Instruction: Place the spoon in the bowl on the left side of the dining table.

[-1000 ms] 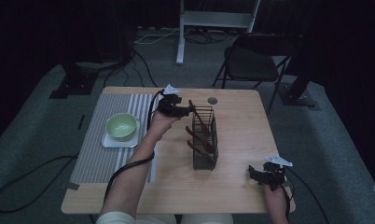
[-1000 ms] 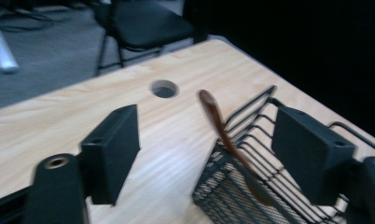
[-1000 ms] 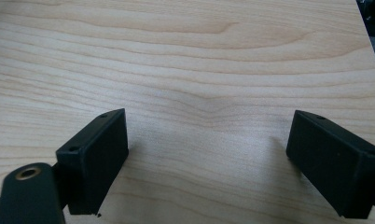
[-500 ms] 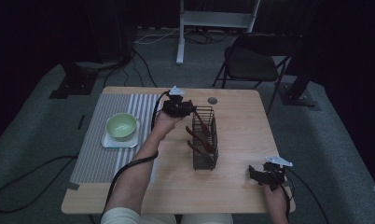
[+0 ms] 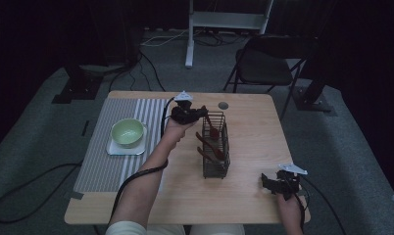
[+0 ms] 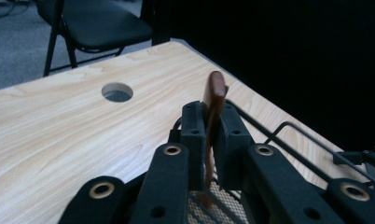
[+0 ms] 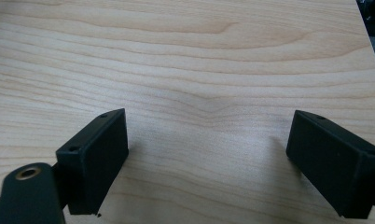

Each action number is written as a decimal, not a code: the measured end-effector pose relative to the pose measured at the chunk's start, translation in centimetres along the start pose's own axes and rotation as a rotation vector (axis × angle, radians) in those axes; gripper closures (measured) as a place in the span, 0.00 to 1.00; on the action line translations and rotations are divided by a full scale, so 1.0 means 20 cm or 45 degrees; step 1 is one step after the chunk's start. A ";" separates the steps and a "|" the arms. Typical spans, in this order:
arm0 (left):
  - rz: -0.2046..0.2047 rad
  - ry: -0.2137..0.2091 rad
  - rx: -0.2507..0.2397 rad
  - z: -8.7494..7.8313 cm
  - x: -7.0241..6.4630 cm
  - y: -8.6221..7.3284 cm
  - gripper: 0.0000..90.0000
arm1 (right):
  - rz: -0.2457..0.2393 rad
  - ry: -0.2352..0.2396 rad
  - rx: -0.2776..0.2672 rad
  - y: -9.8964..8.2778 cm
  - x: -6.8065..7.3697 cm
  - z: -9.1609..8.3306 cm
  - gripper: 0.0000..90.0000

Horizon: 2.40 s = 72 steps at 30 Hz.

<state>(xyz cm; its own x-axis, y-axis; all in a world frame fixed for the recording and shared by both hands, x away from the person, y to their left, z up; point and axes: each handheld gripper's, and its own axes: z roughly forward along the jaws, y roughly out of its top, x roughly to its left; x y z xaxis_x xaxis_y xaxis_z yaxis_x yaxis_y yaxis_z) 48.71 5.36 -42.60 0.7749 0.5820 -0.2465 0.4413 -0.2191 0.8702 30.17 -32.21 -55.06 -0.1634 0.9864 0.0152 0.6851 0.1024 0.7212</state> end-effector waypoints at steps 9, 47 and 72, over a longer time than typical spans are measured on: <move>-0.012 -0.010 -0.023 -0.01 -0.04 0.00 0.93 | 0.001 0.000 0.000 0.00 0.00 0.00 0.13; 0.033 0.022 -0.280 -0.47 -0.18 0.24 0.93 | 0.001 0.000 0.000 0.00 0.00 0.00 0.13; -0.045 0.186 -0.393 -0.77 -0.07 0.13 0.93 | 0.000 0.000 0.000 0.00 0.00 0.00 0.13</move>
<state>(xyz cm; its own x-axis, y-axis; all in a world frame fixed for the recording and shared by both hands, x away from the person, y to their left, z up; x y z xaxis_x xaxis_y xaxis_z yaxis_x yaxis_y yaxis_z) 41.82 15.99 -33.37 0.6787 0.6960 -0.2346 0.2918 0.0376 0.9558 30.17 -32.21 -55.06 -0.1633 0.9865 0.0152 0.6850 0.1023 0.7213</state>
